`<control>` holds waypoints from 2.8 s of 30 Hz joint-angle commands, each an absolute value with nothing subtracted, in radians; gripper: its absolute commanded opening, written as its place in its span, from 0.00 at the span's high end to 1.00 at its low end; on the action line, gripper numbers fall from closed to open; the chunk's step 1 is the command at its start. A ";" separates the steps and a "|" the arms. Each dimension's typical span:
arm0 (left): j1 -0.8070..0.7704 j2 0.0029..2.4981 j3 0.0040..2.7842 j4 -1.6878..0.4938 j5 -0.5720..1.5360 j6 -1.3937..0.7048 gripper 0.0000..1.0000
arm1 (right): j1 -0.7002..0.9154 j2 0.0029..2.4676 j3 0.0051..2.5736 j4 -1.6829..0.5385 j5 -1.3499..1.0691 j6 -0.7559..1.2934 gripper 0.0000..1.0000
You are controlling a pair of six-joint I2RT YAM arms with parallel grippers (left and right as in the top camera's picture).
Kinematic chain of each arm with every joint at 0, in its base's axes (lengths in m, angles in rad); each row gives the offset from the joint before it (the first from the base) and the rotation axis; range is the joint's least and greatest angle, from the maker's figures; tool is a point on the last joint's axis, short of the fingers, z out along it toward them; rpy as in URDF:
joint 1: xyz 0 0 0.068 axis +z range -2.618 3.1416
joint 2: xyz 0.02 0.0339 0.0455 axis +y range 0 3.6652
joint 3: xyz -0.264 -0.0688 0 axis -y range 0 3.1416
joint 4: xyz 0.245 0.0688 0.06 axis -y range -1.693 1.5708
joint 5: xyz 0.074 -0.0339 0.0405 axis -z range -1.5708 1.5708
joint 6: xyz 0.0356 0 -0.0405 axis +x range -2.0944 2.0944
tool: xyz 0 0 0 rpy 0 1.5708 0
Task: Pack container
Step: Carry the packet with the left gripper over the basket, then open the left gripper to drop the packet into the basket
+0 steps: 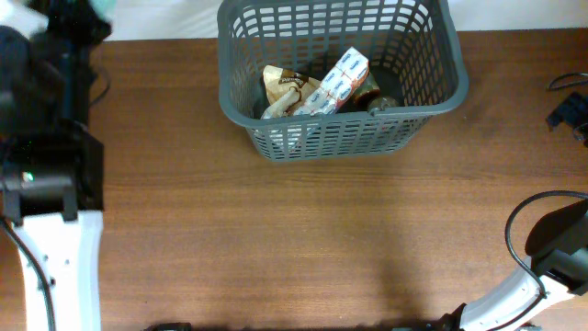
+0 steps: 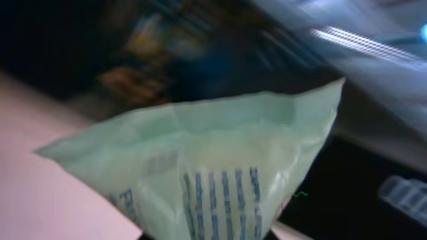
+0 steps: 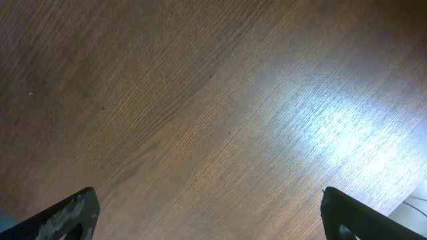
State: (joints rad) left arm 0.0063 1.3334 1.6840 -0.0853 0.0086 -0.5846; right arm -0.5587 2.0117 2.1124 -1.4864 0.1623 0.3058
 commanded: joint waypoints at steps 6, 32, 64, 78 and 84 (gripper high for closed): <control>-0.255 1.563 1.679 0.116 0.064 -0.465 0.98 | -0.562 2.002 2.108 -1.484 0.160 0.300 0.01; -0.373 1.909 1.681 -0.116 0.000 -0.416 0.98 | -0.562 2.002 2.108 -1.484 0.160 0.300 0.01; -0.233 1.609 1.795 -0.421 0.003 -0.413 0.00 | -0.562 2.002 2.108 -1.484 0.160 0.300 0.01; -0.049 1.254 1.795 -1.039 0.005 -0.386 0.00 | -0.562 2.002 2.108 -1.484 0.160 0.300 0.01; -0.049 1.096 1.795 -1.205 0.004 -0.383 0.00 | -0.562 2.002 2.108 -1.484 0.160 0.300 0.01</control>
